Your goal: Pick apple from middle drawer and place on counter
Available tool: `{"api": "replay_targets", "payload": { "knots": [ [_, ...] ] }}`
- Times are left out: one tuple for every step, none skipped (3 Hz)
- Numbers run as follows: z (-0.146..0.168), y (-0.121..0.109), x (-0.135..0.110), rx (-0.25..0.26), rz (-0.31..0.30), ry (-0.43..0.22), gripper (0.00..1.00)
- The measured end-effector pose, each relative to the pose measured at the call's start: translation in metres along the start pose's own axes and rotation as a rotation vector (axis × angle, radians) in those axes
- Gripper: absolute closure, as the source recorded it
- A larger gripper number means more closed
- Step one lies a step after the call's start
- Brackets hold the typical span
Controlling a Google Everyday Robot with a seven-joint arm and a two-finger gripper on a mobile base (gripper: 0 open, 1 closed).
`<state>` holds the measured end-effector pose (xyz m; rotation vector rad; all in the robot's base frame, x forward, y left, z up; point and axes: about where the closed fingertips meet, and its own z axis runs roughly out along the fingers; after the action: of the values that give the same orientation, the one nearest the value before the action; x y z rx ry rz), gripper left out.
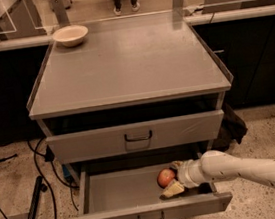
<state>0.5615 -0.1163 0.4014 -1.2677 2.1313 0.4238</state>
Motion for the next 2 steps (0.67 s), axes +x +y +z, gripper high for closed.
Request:
{"api": "replay_targets", "payload": {
  "knots": [
    [0.017,-0.004,0.006,0.006,0.012,-0.032,0.22],
    [0.032,-0.006,0.011,0.007,0.015,-0.059,0.25]
  ]
}}
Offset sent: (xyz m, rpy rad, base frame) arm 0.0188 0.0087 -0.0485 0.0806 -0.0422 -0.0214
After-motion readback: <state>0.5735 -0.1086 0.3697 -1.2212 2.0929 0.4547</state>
